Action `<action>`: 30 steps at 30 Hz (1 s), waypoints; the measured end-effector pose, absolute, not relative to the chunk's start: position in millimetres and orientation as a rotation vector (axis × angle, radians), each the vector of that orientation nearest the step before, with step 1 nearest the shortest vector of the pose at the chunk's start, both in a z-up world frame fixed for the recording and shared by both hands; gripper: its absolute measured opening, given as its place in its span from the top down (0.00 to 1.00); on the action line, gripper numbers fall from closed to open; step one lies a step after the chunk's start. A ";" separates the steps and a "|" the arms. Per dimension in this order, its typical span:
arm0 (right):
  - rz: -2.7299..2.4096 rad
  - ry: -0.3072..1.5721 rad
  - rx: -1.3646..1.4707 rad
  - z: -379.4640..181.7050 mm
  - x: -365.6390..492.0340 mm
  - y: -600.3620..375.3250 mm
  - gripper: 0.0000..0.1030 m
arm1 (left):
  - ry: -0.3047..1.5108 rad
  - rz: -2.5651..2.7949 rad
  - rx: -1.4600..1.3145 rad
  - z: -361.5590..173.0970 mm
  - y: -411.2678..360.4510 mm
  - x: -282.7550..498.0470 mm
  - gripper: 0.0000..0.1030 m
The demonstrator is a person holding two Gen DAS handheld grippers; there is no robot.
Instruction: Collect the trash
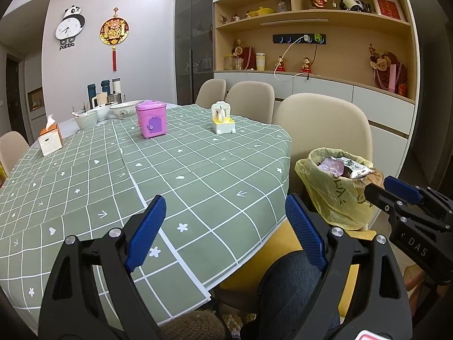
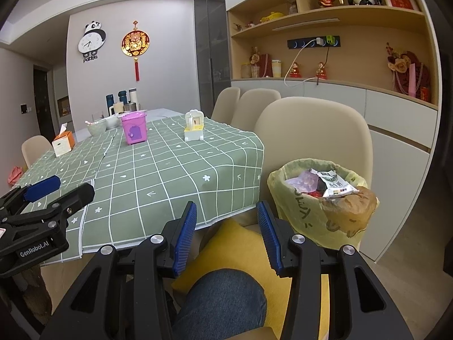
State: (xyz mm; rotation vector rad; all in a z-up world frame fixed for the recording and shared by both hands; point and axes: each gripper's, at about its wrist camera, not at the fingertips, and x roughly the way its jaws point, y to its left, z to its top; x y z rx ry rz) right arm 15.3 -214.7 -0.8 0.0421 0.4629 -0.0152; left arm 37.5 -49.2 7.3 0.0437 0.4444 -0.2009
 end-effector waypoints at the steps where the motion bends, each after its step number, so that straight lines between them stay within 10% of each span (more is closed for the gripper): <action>1: -0.014 0.462 0.042 -0.9 15.3 -214.9 0.59 | 0.445 -0.201 0.043 7.1 -49.1 37.7 0.21; 30: -0.018 0.464 0.045 -3.6 13.8 -216.5 0.59 | 0.444 -0.187 0.033 6.9 -47.0 36.7 0.21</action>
